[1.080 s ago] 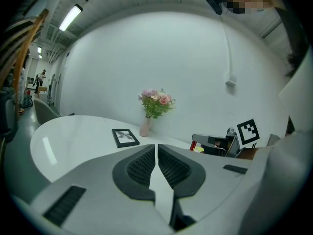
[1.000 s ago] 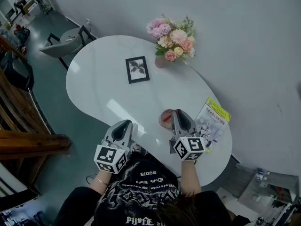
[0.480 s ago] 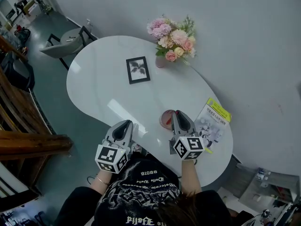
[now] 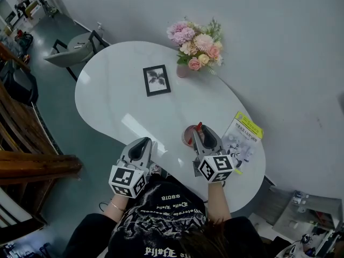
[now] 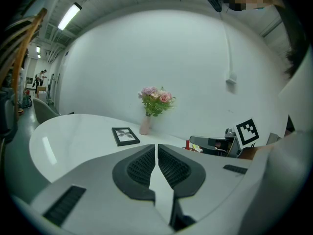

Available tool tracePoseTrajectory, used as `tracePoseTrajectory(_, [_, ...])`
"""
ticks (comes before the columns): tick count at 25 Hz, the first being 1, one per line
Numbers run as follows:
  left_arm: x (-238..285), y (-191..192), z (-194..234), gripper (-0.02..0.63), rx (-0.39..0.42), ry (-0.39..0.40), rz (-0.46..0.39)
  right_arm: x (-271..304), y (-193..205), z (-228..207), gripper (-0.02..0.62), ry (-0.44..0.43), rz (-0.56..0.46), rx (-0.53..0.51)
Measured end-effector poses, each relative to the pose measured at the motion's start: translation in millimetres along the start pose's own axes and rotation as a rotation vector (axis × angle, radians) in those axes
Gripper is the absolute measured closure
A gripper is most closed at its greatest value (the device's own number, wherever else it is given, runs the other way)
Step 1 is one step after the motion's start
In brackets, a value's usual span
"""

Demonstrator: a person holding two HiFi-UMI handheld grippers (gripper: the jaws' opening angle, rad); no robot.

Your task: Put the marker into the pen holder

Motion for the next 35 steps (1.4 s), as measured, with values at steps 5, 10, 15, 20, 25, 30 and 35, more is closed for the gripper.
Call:
tracePoseTrajectory(5, [-2, -1, 2, 0.571, -0.005, 0.005, -0.013, -1, -13, 11, 0.4, -0.008, -0.01, -0.069])
tracePoseTrajectory(10, [-2, -3, 1, 0.571, -0.006, 0.022, -0.03, -8, -22, 20, 0.394, -0.022, -0.021, -0.056])
tracePoseTrajectory(15, [-3, -8, -1, 0.571, -0.002, 0.051, -0.05, -20, -35, 32, 0.394, -0.005, -0.048, -0.108])
tracePoseTrajectory(20, [-2, -13, -5, 0.571, 0.008, 0.091, -0.061, -35, -43, 39, 0.394, 0.039, -0.076, -0.132])
tracePoseTrajectory(25, [2, -16, -11, 0.571, 0.021, 0.128, -0.07, -54, -41, 44, 0.394, 0.072, -0.107, -0.118])
tracePoseTrajectory(30, [7, -20, -15, 0.571, 0.03, 0.159, -0.068, -74, -37, 47, 0.394, 0.127, -0.11, -0.118])
tracePoseTrajectory(35, [10, -20, -23, 0.571, 0.038, 0.192, -0.071, -91, -32, 46, 0.394, 0.168, -0.113, -0.122])
Point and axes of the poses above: the fingertips, and each gripper's own axes: x forward along the fingers, z to its left, y out of its underside, the point moved 8 cm from there along -x, backward along the fingers, and after that the axes turned 5 degrees about -y, right-handed, at the moved point
